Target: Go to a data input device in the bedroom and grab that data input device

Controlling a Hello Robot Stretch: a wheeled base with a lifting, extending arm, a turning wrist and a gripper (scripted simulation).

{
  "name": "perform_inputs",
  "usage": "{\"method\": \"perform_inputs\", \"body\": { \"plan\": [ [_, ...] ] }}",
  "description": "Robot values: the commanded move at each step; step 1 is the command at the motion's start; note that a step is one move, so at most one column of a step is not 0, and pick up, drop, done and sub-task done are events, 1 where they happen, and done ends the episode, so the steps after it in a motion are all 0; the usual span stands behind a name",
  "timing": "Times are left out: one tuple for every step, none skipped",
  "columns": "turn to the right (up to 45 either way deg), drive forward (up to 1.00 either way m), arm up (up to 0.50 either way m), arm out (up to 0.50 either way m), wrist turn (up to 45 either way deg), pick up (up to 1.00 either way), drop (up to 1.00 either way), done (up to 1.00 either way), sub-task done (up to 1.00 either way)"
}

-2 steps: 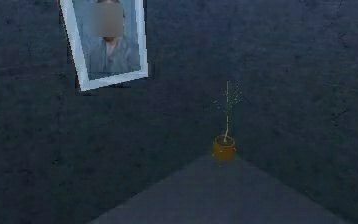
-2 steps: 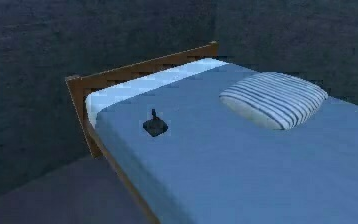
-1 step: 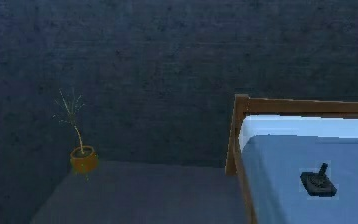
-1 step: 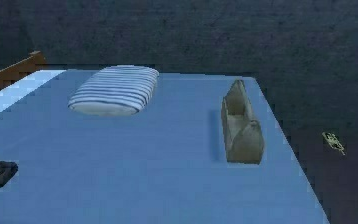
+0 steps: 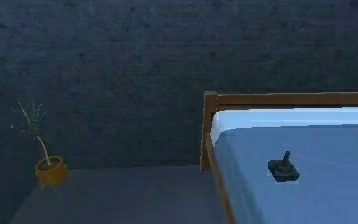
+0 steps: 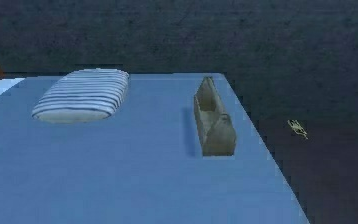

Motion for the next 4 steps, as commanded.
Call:
{"method": "perform_inputs", "body": {
  "plan": [
    [0.0,0.5,0.0,0.0,0.0,0.0,0.0,0.0,0.0],
    [-27.0,0.0,0.0,0.0,0.0,0.0,0.0,0.0,0.0],
    [0.0,0.0,0.5,0.0,0.0,0.0,0.0,0.0,0.0],
    [0.0,0.0,0.36,0.0,0.0,0.0,0.0,0.0,0.0]
  ]
}}
